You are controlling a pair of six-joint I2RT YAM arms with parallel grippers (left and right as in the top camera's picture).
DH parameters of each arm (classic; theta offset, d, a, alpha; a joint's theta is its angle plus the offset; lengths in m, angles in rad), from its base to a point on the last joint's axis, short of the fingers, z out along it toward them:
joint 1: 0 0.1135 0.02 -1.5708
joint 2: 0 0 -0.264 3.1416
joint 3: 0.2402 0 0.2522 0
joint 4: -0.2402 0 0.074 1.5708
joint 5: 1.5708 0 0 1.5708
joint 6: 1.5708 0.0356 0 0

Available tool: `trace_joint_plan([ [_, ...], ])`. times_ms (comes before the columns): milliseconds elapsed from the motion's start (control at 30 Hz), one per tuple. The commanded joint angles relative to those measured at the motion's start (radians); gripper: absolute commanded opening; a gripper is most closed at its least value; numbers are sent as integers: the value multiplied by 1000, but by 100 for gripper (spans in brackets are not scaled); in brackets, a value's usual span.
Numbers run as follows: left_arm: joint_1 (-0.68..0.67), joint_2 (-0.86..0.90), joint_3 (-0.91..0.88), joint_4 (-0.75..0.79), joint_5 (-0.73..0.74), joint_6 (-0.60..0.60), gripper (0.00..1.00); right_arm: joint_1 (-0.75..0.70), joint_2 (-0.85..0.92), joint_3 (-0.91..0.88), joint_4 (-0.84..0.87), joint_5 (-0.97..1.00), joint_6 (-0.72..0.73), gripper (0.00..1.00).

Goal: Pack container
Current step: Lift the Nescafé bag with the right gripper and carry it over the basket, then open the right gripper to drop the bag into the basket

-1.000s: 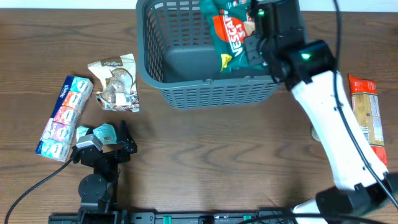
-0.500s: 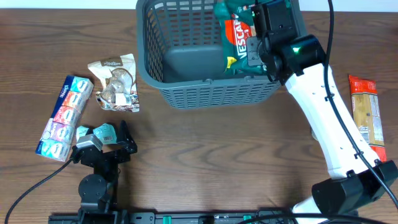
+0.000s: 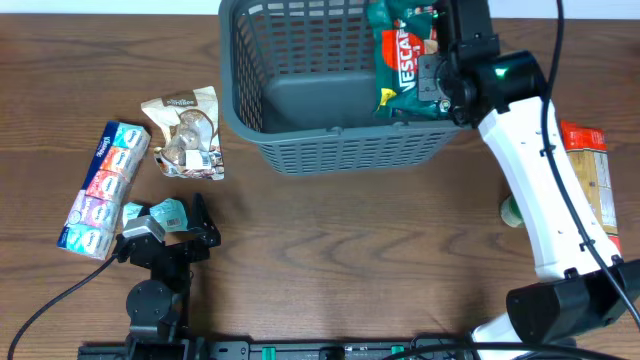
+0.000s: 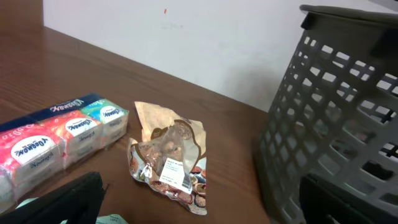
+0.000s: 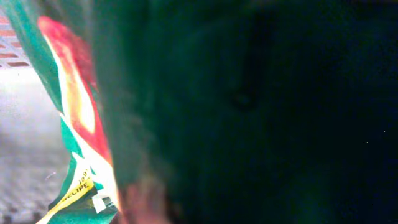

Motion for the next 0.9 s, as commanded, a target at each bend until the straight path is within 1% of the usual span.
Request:
trace_joint_plan([
  [0,4,-6,-19,-13,-6,2,99,-12,-37,37,21,10,-25,1],
  [167,4,-6,-19,-13,-5,2,99,-7,-37,37,21,4,-43,1],
  [267,4,-6,-19,-13,-5,2,99,-8,-37,37,23,-40,-62,1],
  [300,4,-6,-19,-13,-6,2,99,-8,-37,37,22,-47,-62,4],
  [333,4,-6,-19,-13,-5,2,99,-8,-36,37,23,-51,-67,14],
  [367,4,-6,-19,-13,-5,2,99,-8,-36,37,23,-54,-69,33],
  [433,4,-6,-19,-13,-5,2,99,-8,-36,37,23,-64,-77,88],
  [467,4,-6,-19,-13,-6,2,99,-8,-36,37,23,-66,-80,99],
  [733,4,-6,-19,-13,-5,2,98,-8,-36,37,30,-64,-83,99],
  [867,4,-6,-19,-13,-5,2,99,-8,-36,50,25,-1,-61,99],
])
